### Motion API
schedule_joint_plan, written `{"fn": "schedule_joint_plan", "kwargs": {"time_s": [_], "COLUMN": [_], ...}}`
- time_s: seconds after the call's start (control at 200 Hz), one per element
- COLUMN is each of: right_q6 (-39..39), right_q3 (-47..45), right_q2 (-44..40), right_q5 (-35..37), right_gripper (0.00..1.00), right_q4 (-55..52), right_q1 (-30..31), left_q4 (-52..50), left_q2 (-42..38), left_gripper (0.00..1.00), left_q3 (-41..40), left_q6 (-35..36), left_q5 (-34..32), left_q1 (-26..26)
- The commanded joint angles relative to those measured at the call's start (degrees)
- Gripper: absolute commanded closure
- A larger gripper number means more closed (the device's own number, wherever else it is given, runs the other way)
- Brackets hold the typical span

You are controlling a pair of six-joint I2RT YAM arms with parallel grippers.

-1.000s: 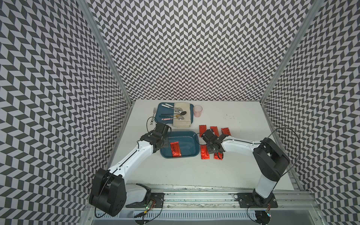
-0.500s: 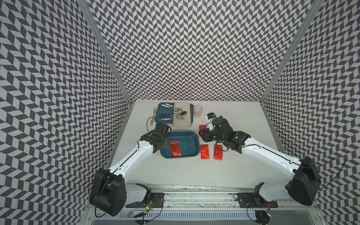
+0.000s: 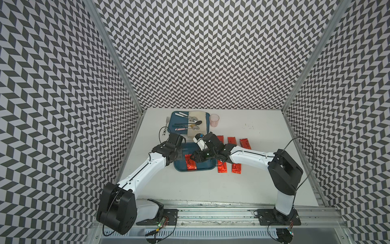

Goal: Take the tea bags out of the storage box
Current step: Pick up the tea bag from the storage box.

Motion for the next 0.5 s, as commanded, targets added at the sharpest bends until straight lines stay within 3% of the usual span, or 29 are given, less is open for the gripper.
{"fn": "schedule_joint_plan", "kwargs": {"time_s": [0.0,0.215,0.3,0.496], "right_q6": [-0.3,0.1,0.7,0.8], "right_q3": [0.2,0.9,0.9,1.0], "right_q2": [1.2,5.4,6.6,6.8], "right_q5": [1.6,-1.0,-4.8,-5.2], "right_gripper": [0.54,0.54,0.57,0.72], "right_q4": [2.4,2.9,4.1,4.4], "right_q1": [-0.2,-0.1,0.1,0.4], "left_q4": [1.6,1.6,1.7,1.7], "left_q2": [-1.7,-1.6,-1.7,-1.4], "left_gripper": [1.00,1.00,1.00,1.00], "left_q3": [0.4,0.5,0.4,0.4], "left_q6": [-0.2,-0.1,-0.1,-0.1], "left_q5": [0.2,0.4,0.4,0.4], "left_q1": [-0.4,-0.5,-0.5,-0.6]}}
